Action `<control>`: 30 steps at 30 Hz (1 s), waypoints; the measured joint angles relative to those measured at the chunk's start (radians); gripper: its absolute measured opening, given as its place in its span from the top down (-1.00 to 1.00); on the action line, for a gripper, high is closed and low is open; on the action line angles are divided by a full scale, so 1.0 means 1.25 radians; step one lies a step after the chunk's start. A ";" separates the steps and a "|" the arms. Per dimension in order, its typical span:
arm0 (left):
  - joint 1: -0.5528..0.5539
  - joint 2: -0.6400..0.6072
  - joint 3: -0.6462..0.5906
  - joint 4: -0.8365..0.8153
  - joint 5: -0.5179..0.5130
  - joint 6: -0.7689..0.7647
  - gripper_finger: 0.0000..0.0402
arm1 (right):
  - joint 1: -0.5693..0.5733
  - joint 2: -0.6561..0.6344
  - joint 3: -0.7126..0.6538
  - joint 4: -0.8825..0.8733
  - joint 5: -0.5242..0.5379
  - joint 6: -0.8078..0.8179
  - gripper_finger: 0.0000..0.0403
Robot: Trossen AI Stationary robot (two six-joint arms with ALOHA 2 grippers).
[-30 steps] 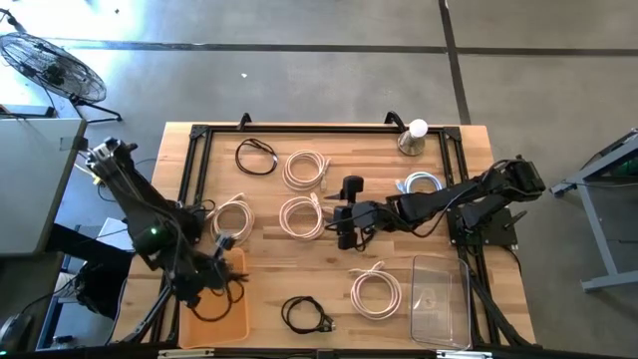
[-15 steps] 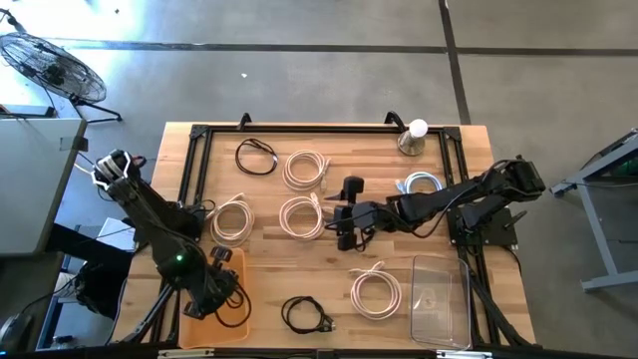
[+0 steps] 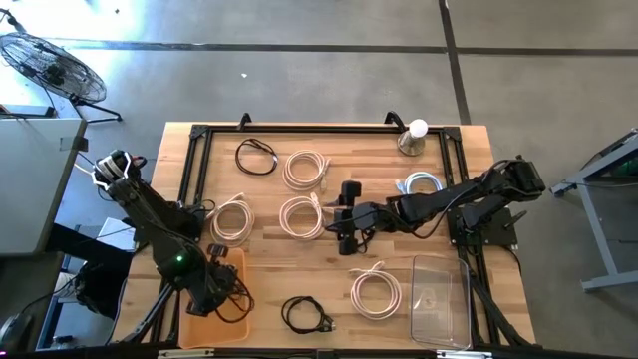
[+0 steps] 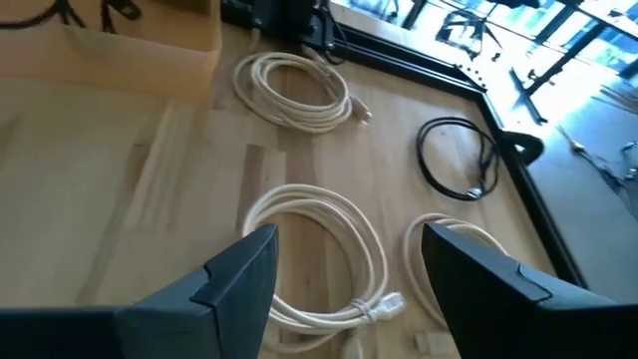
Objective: Sort HDMI cables
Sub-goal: Put the black HDMI cable into the orange bin, then put the white HDMI cable into the transparent bin
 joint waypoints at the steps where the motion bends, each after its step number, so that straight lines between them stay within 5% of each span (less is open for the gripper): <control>1: 0.000 0.000 0.000 -0.017 -0.002 0.000 0.60 | 0.000 0.000 0.000 0.000 -0.008 0.006 -0.19; 13: 0.000 0.000 0.000 -0.242 -0.100 -0.080 0.60 | -0.002 0.000 0.000 -0.010 -0.152 0.036 -0.18; 30: 0.001 -0.001 0.075 -0.254 -0.619 0.094 0.60 | -0.052 0.183 0.068 0.014 -0.207 -0.088 -0.17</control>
